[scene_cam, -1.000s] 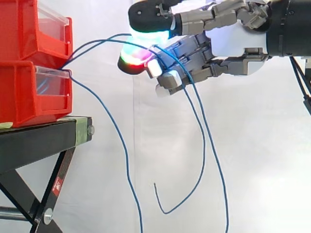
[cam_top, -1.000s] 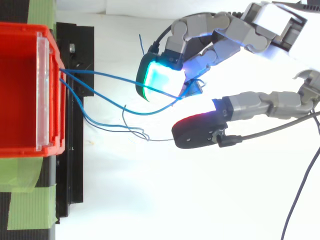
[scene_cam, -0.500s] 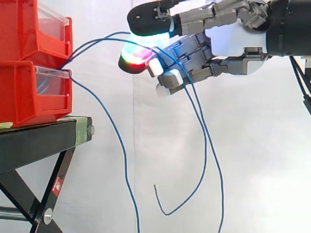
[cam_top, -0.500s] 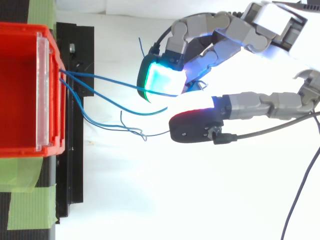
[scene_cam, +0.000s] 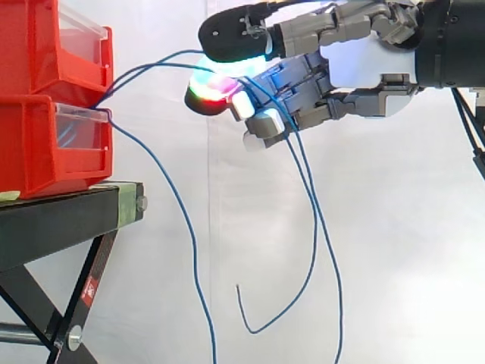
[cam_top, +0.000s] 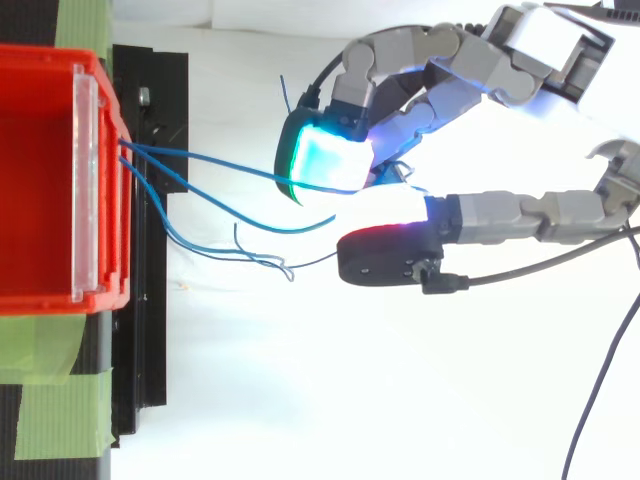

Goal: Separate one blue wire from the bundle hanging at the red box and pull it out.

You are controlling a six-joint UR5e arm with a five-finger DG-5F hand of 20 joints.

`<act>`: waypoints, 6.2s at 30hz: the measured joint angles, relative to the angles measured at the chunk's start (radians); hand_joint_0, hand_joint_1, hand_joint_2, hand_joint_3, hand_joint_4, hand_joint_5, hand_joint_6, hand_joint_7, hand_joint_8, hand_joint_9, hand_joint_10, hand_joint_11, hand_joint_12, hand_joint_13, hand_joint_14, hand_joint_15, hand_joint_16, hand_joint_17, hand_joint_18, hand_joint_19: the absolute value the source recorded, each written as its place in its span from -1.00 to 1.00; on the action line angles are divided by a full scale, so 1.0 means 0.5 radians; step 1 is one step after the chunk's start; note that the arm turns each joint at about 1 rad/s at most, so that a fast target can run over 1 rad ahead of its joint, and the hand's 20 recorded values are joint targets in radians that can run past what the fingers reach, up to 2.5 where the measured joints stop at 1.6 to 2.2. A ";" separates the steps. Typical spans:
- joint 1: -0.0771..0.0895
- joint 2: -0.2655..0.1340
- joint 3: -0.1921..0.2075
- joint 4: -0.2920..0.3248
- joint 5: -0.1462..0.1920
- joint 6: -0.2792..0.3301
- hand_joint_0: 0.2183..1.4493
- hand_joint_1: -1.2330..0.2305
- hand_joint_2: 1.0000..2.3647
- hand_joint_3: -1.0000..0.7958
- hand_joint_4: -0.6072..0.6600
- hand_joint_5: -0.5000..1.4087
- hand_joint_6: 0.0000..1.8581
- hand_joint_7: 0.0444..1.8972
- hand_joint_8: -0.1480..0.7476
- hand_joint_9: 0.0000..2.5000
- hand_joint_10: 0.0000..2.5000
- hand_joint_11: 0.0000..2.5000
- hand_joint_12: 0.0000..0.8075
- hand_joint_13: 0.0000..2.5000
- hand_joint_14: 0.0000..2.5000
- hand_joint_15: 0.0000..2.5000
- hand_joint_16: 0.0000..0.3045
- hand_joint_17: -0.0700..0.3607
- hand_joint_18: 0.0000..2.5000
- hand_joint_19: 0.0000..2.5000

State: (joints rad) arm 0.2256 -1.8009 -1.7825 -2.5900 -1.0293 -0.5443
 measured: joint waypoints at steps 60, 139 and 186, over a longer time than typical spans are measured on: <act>0.000 0.000 0.000 0.001 -0.002 -0.003 -0.41 -0.26 -0.95 0.04 0.21 -0.64 -0.15 0.32 0.12 -0.26 -0.98 -0.18 0.00 -0.25 -0.98 -0.07 -0.68 -0.16 -0.56 -0.43; 0.093 0.036 -0.004 -0.794 0.417 0.354 -0.40 -0.35 -0.96 0.24 -0.22 -0.60 -0.15 0.38 -0.07 -0.61 -0.99 -0.75 -0.07 -0.77 -0.99 -0.72 -0.66 -0.14 -0.72 -0.57; 0.160 0.245 -0.301 -0.446 0.551 0.411 -0.39 -0.37 -0.96 0.26 -0.26 -0.60 -0.14 0.36 -0.05 -0.55 -0.99 -0.72 -0.06 -0.77 -0.99 -0.73 -0.65 -0.12 -0.74 -0.61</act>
State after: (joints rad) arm 0.3056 -1.6782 -1.9328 -2.8128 -0.7539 -0.3390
